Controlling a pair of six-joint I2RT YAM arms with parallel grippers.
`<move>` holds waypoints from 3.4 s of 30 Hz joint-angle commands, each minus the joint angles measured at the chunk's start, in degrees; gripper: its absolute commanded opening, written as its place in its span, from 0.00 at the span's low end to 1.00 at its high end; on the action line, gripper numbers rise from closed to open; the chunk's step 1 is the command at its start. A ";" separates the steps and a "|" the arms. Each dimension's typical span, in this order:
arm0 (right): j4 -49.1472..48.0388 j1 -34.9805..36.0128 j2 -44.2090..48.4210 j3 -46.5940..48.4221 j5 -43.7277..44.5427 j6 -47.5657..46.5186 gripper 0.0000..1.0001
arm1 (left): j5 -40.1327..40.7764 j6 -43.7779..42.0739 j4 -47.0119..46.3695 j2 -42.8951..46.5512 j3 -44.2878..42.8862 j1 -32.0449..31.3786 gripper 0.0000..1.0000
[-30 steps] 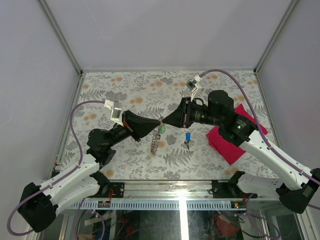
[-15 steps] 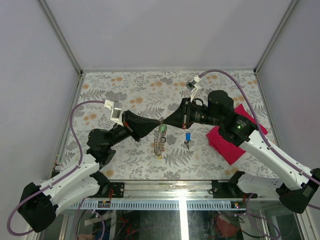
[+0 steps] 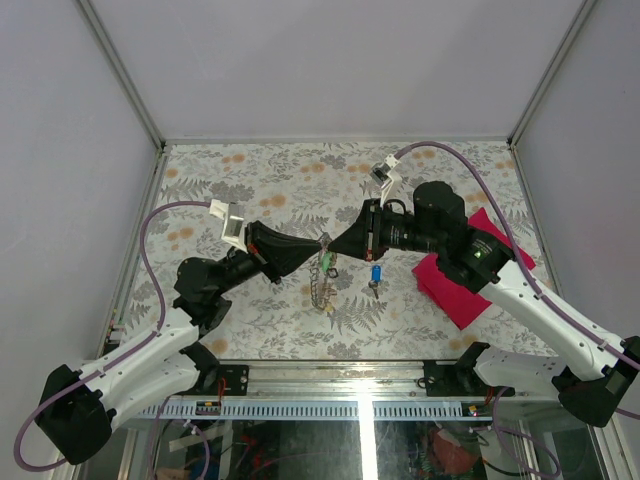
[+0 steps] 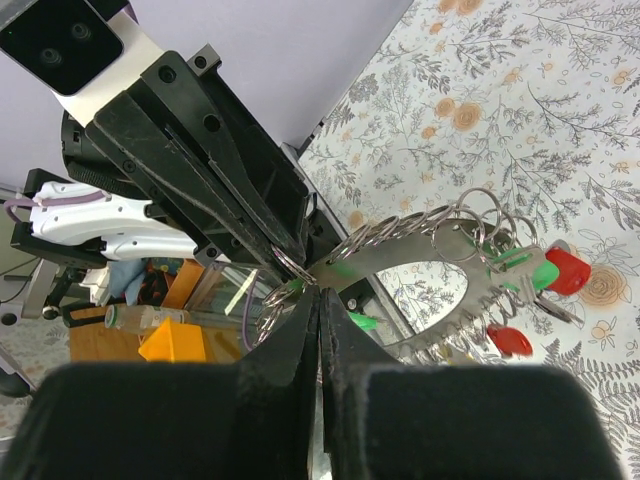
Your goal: Put the keys on the keyring
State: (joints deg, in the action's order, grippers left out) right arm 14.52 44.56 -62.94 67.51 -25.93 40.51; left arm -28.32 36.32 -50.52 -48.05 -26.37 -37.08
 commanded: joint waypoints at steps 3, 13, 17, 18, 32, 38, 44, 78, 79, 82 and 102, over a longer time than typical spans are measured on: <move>-3.42 -0.19 0.46 -2.19 -0.38 1.12 0.01 | -0.38 0.01 -6.77 0.18 -3.33 0.29 0.00; -7.57 -0.18 0.70 -4.51 -0.34 1.98 0.09 | -1.61 0.65 -7.22 -0.68 -3.83 0.25 0.00; -8.14 -0.25 3.43 -4.69 1.97 -3.17 0.19 | -1.81 0.76 -7.03 -0.40 -3.83 0.25 0.00; -8.27 -0.22 4.50 -4.85 3.29 -4.98 0.22 | -1.87 0.76 -6.92 -0.37 -3.83 0.30 0.00; -36.03 -0.18 18.49 -22.10 -1.62 -28.00 0.39 | -7.23 3.01 -8.66 -0.96 -4.63 0.25 0.00; -47.76 -0.19 18.66 -25.89 -9.73 -30.64 0.38 | -11.75 4.01 -9.09 -0.75 -5.74 0.25 0.00; -49.79 -0.17 15.96 -24.79 -15.48 -31.13 0.32 | -13.44 4.46 -9.76 -1.35 -6.29 0.24 0.00; -53.22 -0.12 8.31 -22.72 -19.54 -28.18 0.18 | -14.72 4.82 -11.79 -3.03 -6.46 0.17 0.00; -53.34 -0.13 8.21 -22.70 -19.65 -28.08 0.18 | -14.70 4.77 -11.80 -3.04 -6.42 0.14 0.00; -53.57 -0.09 7.84 -22.55 -19.90 -27.67 0.17 | -14.69 4.73 -11.84 -3.09 -6.34 0.16 0.00; -18.02 -0.15 10.68 -10.54 -16.87 -44.27 0.00 | -11.94 -1.93 0.11 2.03 -6.56 0.17 0.26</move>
State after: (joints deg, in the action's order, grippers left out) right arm -18.06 44.58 -54.81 49.63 -45.36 6.09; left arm -42.24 38.24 -53.32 -49.01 -30.30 -36.97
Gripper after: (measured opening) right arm 0.009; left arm 0.221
